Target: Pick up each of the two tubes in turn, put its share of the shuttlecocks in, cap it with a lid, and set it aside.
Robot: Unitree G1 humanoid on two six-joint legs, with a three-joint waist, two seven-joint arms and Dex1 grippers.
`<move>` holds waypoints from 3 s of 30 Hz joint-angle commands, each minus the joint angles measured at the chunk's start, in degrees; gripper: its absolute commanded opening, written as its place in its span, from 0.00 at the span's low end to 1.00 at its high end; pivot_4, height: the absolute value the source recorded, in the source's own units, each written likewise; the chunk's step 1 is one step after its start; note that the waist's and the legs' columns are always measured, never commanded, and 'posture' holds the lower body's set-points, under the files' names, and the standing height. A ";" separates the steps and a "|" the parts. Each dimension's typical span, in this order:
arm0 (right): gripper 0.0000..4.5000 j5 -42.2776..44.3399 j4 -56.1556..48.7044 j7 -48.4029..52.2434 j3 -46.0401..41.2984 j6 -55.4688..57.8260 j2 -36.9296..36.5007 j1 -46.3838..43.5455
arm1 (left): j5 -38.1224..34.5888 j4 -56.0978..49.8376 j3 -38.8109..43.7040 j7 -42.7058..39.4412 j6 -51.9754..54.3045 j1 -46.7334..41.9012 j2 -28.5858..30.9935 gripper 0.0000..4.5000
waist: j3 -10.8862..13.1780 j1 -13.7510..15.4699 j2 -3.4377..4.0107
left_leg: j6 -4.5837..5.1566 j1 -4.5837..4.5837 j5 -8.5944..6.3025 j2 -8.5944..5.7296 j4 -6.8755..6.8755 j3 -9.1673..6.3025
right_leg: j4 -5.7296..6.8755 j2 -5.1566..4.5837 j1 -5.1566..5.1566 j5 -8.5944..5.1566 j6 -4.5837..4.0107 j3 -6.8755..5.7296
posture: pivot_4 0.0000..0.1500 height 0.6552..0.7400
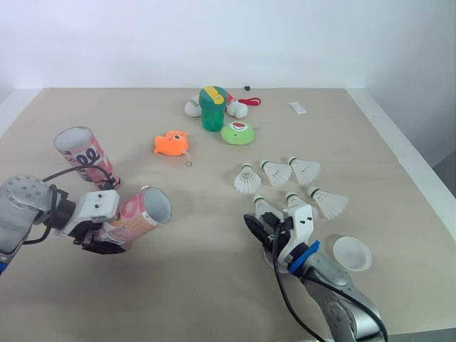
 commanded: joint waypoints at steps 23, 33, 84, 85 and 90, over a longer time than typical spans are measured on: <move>0.00 9.50 -7.46 19.74 5.05 6.52 -19.43 -26.49 | 1.62 1.40 -2.07 -0.11 0.58 -4.37 -2.91 0.71 | 0.07 -0.08 0.09 | 0.13 0.24 0.12 -0.02 0.15 0.09 | 0.01 0.02 0.20 0.15 -0.13 0.12 | 1.00 1.00; 0.00 -2.45 10.48 33.44 21.45 -2.98 -14.47 -45.03 | 2.83 2.86 -3.27 -0.06 1.01 -7.48 -4.82 0.71 | 0.07 -0.03 0.10 | 0.22 0.15 0.10 0.03 0.07 -0.06 | 0.10 0.16 0.12 0.10 -0.04 0.04 | 1.00 1.00; 0.72 -7.63 28.39 -10.55 -4.57 4.67 14.09 -34.21 | 1.19 -3.53 0.46 3.44 4.66 -1.05 -4.57 0.71 | 0.07 -0.20 0.11 | 0.16 0.32 0.13 -0.04 0.07 -0.20 | 0.74 0.08 0.07 -0.19 -0.25 -0.09 | 1.00 1.00; 0.59 -7.34 28.19 -10.57 -4.76 5.14 14.25 -34.32 | 1.14 -3.62 0.51 3.46 4.74 -1.01 -4.58 0.71 | 0.07 -0.20 0.10 | 0.16 0.31 0.13 -0.04 0.07 -0.20 | 0.74 0.08 0.07 -0.19 -0.25 -0.09 | 1.00 1.00; 0.04 -6.08 26.53 -9.31 -4.41 6.82 14.53 -33.96 | 0.93 -3.98 0.74 3.57 5.20 -0.79 -4.70 0.71 | 0.08 -0.22 0.11 | 0.16 0.31 0.13 -0.04 0.04 -0.20 | 0.74 0.08 0.06 -0.22 -0.26 -0.09 | 1.00 1.00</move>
